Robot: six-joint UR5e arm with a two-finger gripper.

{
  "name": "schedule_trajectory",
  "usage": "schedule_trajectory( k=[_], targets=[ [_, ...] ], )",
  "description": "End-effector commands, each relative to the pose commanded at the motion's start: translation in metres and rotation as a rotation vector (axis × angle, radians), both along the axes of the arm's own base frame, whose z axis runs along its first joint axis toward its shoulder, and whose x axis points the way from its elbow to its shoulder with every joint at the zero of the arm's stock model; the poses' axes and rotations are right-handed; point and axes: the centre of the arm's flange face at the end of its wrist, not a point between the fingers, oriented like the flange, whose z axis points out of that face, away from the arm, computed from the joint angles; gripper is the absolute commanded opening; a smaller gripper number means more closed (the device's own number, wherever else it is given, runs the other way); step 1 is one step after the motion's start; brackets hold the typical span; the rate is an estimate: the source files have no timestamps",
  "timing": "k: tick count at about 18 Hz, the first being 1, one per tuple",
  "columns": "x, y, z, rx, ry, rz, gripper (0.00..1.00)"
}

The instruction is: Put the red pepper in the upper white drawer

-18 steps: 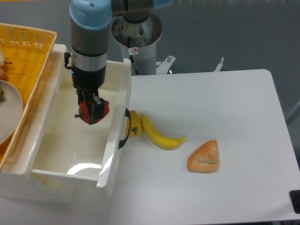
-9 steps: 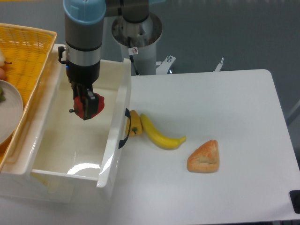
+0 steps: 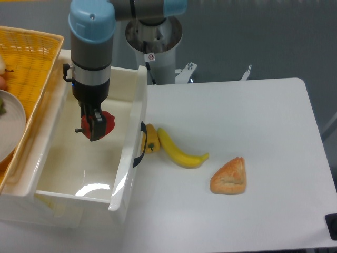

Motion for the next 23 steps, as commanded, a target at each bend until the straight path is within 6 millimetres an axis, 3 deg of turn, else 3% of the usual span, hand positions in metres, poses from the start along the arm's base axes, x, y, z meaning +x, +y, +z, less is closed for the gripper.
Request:
schedule_trajectory(
  k=[18, 23],
  targets=[
    [-0.004, 0.011, -0.026, -0.034, -0.037, 0.001, 0.54],
    [-0.004, 0.011, -0.026, -0.026, -0.049, 0.003, 0.57]
  ],
)
